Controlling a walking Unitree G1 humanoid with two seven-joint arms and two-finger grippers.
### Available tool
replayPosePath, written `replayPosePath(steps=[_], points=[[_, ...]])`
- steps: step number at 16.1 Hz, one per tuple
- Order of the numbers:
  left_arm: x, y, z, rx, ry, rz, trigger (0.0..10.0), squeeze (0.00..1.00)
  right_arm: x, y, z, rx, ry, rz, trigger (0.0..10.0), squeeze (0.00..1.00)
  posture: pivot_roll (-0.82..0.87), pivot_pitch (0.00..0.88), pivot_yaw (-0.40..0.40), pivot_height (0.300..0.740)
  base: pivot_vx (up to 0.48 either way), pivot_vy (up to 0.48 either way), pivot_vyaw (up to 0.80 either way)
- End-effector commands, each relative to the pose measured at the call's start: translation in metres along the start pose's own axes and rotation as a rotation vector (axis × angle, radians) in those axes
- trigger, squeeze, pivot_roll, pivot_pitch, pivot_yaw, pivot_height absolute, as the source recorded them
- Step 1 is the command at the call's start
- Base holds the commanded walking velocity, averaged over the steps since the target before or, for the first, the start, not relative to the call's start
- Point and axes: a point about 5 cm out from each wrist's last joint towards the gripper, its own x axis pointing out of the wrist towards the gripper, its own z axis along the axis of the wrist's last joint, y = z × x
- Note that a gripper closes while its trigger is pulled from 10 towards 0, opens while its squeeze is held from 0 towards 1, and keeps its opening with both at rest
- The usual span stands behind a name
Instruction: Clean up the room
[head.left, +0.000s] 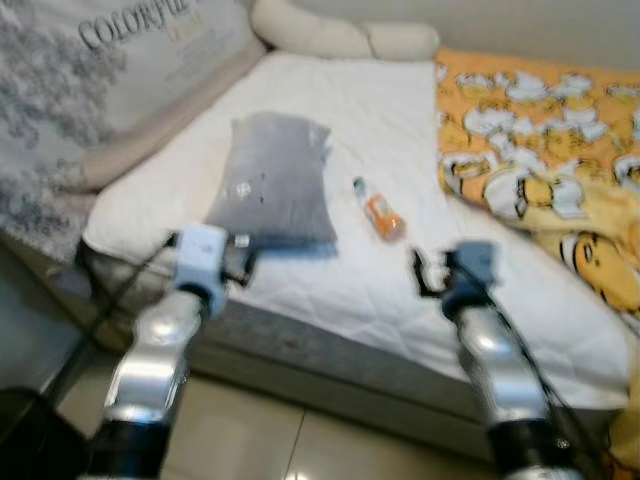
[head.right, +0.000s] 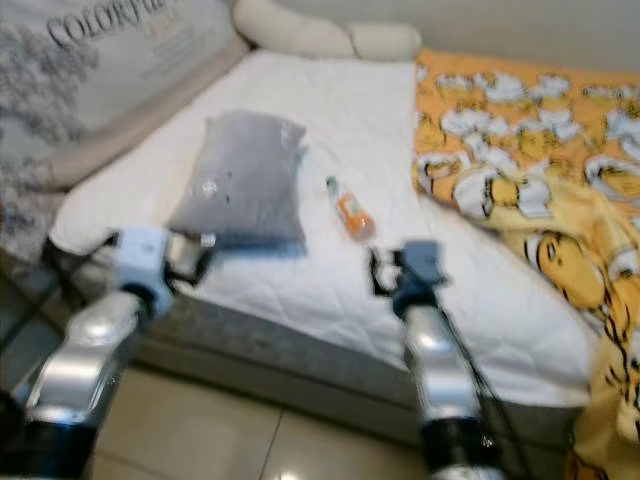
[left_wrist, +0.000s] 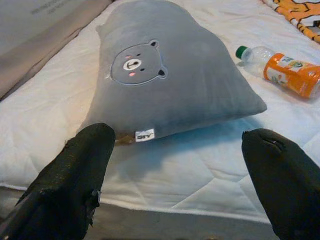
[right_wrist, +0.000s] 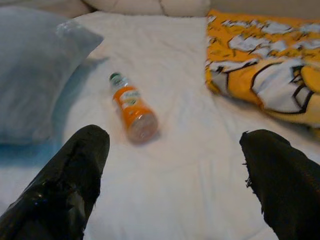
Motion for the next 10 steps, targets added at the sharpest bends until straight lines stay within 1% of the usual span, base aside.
replayPosePath(steps=[1, 4, 10], points=[[-0.0015, 0.0094, 0.0033, 0.016, -0.011, 0.028, 10.0, 0.0, 0.0015, 0.0117, 0.0036, 0.016, -0.014, 0.033, 10.0, 0.0, 0.05, 0.0, 0.019, 0.74, 0.307, 0.0, 0.0], [-0.0018, 0.0097, 0.003, 0.015, -0.01, 0.027, 10.0, 0.0, 0.0016, 0.0131, 0.0029, 0.037, -0.008, 0.04, 10.0, 0.0, 0.05, 0.0, 0.019, 0.74, 0.305, 0.0, 0.0], [-0.0021, 0.0113, 0.0022, 0.011, -0.007, 0.03, 10.0, 0.0, 0.002, 0.0137, 0.0039, 0.027, -0.018, 0.036, 10.0, 0.0, 0.05, 0.0, 0.02, 0.74, 0.303, 0.0, 0.0]])
